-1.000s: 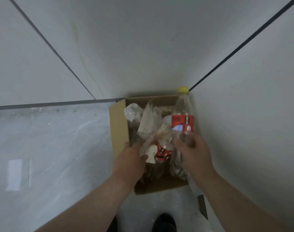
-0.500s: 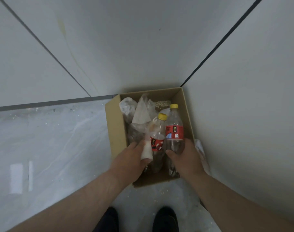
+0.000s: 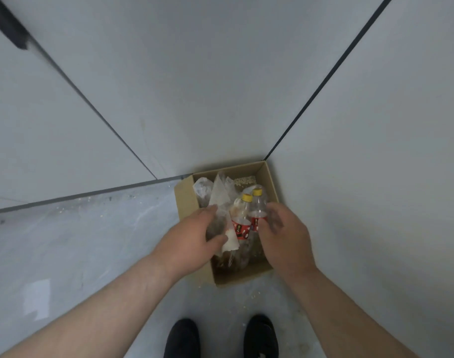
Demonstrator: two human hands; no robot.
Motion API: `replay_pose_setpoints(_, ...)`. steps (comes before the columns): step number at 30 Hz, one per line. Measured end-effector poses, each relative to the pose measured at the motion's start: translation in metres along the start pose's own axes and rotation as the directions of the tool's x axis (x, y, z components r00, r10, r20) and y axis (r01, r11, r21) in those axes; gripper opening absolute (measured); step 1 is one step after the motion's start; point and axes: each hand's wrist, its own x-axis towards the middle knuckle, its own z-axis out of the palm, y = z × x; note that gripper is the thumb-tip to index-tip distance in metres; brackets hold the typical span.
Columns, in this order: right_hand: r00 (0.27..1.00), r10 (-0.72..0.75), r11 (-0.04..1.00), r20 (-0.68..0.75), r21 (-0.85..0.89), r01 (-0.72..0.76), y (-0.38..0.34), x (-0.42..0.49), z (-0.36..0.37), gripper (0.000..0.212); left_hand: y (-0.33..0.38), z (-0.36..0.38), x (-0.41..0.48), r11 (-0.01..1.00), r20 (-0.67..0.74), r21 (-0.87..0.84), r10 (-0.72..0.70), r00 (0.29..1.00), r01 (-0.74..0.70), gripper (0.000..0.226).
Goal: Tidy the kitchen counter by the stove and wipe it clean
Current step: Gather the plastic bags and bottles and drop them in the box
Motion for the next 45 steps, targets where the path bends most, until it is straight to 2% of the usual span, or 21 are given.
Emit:
replay_pose_setpoints(3, 1.0, -0.017, 1.0, 0.025, 0.009, 0.016, -0.056, -0.025, -0.036, 0.032, 0.026, -0.053, -0.038, 0.994, -0.044, 0.084, 0.076, 0.996, -0.072, 0.072)
replay_pose_setpoints(6, 0.995, -0.091, 0.991, 0.033, -0.094, 0.094, -0.102, -0.054, -0.075, 0.036, 0.048, -0.101, -0.084, 0.975, -0.095, 0.16, 0.172, 0.98, -0.156, 0.073)
replay_pose_setpoints(9, 0.998, -0.062, 0.996, 0.025, -0.069, 0.063, -0.146, -0.093, -0.117, 0.032, 0.072, -0.142, -0.134, 0.985, -0.092, 0.128, 0.131, 0.987, -0.118, 0.069)
replay_pose_setpoints(11, 0.998, -0.058, 0.996, 0.013, -0.063, 0.059, -0.173, -0.12, -0.144, 0.038, 0.092, -0.17, -0.165, 0.988, -0.094, 0.102, 0.124, 0.988, -0.115, 0.068)
replay_pose_setpoints(15, 0.999, -0.048, 0.996, 0.004, -0.075, 0.048, -0.222, -0.174, -0.202, 0.051, 0.133, -0.217, -0.223, 0.985, -0.097, 0.066, 0.164, 0.982, -0.158, 0.066)
replay_pose_setpoints(19, 0.995, -0.103, 0.99, 0.001, -0.094, 0.103, -0.263, -0.232, -0.254, 0.055, 0.174, -0.249, -0.276, 0.973, -0.136, 0.072, 0.225, 0.965, -0.217, 0.065)
replay_pose_setpoints(22, 0.987, -0.151, 0.985, -0.06, -0.087, 0.146, -0.28, -0.282, -0.291, 0.052, 0.206, -0.262, -0.317, 0.953, -0.14, 0.087, 0.301, 0.943, -0.291, 0.065)
replay_pose_setpoints(26, 0.973, -0.114, 0.993, -0.202, -0.011, 0.114, -0.29, -0.353, -0.339, 0.043, 0.248, -0.267, -0.373, 0.918, -0.102, 0.11, 0.391, 0.915, -0.38, 0.07)
replay_pose_setpoints(28, 0.958, -0.099, 0.995, -0.268, 0.002, 0.104, -0.289, -0.393, -0.365, 0.045, 0.277, -0.267, -0.405, 0.871, -0.075, 0.146, 0.482, 0.873, -0.469, 0.07)
replay_pose_setpoints(31, 0.94, 0.01, 0.998, -0.341, 0.058, 0.011, -0.282, -0.459, -0.407, 0.047, 0.321, -0.268, -0.448, 0.797, -0.032, 0.2, 0.587, 0.809, -0.57, 0.068)
replay_pose_setpoints(37, 0.808, 0.174, 0.983, -0.563, 0.147, -0.11, -0.233, -0.623, -0.462, 0.051, 0.413, -0.234, -0.538, 0.67, -0.056, 0.228, 0.733, 0.678, -0.706, 0.057)
replay_pose_setpoints(41, 0.635, 0.3, 0.954, -0.712, 0.233, -0.189, -0.188, -0.745, -0.478, 0.047, 0.466, -0.177, -0.614, 0.517, 0.009, 0.199, 0.849, 0.529, -0.833, 0.054)
replay_pose_setpoints(45, 0.477, 0.387, 0.919, -0.789, 0.291, -0.265, -0.152, -0.855, -0.488, 0.049, 0.515, -0.112, -0.687, 0.36, 0.117, 0.12, 0.92, 0.373, -0.925, 0.054)
